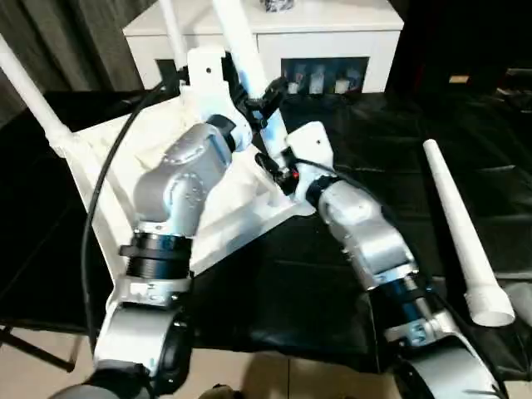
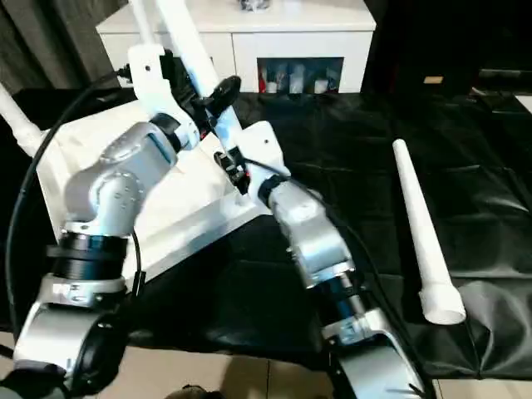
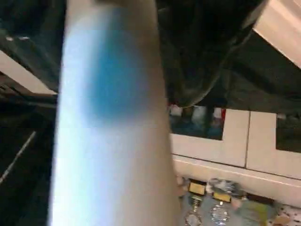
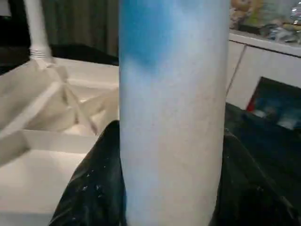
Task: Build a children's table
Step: Insert table leg to table base
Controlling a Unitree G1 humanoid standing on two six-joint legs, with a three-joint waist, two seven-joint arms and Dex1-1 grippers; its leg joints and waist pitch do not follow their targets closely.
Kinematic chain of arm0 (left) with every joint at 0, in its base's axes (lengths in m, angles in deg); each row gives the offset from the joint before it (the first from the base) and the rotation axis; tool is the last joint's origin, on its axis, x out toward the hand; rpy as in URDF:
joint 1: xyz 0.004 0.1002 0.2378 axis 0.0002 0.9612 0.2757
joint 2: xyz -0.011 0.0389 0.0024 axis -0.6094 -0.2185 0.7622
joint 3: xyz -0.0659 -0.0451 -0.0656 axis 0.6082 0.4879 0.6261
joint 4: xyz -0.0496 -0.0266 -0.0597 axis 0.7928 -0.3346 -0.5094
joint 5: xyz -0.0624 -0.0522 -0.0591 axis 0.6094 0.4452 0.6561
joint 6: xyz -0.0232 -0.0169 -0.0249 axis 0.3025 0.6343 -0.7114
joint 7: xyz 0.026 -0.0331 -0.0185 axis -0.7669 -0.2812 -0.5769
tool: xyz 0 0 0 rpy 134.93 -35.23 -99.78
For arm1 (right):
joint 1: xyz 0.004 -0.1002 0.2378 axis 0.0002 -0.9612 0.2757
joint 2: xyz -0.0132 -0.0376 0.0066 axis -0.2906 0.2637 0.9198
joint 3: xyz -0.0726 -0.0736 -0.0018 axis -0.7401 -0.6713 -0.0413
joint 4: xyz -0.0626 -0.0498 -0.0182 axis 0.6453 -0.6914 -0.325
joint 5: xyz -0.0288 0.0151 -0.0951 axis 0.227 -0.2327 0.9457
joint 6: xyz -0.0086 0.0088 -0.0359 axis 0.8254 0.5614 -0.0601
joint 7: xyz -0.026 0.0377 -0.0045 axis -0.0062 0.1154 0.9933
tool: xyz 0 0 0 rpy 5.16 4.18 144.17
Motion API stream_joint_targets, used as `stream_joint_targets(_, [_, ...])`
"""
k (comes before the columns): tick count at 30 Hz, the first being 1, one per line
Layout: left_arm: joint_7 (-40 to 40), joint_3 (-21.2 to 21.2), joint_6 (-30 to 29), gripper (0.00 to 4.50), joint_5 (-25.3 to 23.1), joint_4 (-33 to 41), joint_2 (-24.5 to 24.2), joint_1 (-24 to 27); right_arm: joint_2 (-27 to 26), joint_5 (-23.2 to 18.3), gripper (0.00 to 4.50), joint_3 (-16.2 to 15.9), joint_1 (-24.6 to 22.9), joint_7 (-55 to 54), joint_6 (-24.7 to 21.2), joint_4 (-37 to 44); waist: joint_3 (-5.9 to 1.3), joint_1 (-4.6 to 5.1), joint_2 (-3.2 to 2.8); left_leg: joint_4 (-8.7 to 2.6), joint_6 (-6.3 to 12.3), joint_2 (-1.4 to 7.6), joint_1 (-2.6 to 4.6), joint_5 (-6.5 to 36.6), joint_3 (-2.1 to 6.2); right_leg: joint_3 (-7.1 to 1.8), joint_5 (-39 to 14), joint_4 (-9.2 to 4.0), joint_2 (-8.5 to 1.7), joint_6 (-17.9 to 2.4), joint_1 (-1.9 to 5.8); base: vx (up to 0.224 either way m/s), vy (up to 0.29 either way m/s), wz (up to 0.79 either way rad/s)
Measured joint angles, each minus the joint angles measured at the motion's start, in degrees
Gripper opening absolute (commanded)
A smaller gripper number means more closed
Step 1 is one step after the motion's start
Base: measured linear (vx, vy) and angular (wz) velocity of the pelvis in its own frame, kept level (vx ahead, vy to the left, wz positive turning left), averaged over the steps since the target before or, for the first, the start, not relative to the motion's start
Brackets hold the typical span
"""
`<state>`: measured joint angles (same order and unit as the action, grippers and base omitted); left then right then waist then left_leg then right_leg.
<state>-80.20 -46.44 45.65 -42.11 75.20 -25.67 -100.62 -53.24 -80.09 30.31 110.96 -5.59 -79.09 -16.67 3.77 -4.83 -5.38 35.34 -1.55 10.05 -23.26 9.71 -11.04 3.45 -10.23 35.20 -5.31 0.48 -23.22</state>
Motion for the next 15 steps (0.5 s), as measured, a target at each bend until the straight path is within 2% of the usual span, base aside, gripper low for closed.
stream_joint_targets(6, [-1.2,0.0,0.0,2.44,0.6,0.1,-0.4,0.1,-0.7,0.4,1.91,0.1,0.1,-0.6,2.1,-1.5,0.0,-0.1,0.0,-0.06,0.0,0.0,-0.02,0.0,0.0,0.04,0.0,-0.05,0.0,0.0,0.0,0.0,0.0,0.0])
stream_joint_targets(7, [-2.5,0.0,0.0,2.23,1.3,0.1,-0.9,0.1,-0.7,-0.2,1.91,0.3,0.1,0.1,2.6,-1.5,0.0,-0.09,-0.01,-0.06,0.0,0.0,-0.01,0.0,0.0,0.04,0.0,-0.04,0.0,0.0,0.0,0.0,0.0,0.0])
stream_joint_targets(8, [-3.8,0.0,0.0,2.19,1.9,0.2,-1.4,0.1,-0.7,-0.6,2.47,0.4,0.1,0.7,3.0,-1.5,0.0,-0.08,0.0,-0.07,0.0,0.0,0.0,0.0,0.0,0.04,0.0,-0.04,0.0,0.0,0.0,0.0,0.0,0.0])
stream_joint_targets(10, [-5.2,0.5,0.0,2.12,2.5,0.2,-2.2,0.1,-0.8,-1.5,2.61,0.8,0.1,1.6,4.1,-1.4,0.01,-0.04,-0.03,-0.07,0.0,0.0,0.0,0.0,0.0,0.04,0.0,-0.02,0.0,0.0,0.0,0.0,0.0,0.0])
stream_joint_targets(11, [-5.8,0.9,-0.1,1.95,2.6,0.2,-3.0,0.3,-0.8,-2.2,2.69,1.2,0.1,2.0,4.6,-1.1,0.02,0.02,-0.05,-0.07,0.0,0.0,0.01,0.0,0.0,0.04,0.0,-0.02,0.0,0.0,0.0,0.0,0.0,0.0])
stream_joint_targets(15, [-9.0,1.8,-1.1,1.87,4.0,0.2,-5.0,0.3,-0.1,-3.9,3.07,2.3,0.1,4.9,5.2,-0.8,0.02,0.05,-0.06,-0.07,0.0,0.0,0.03,0.0,0.0,0.04,0.0,-0.01,0.0,0.0,0.01,0.0,0.0,0.0])
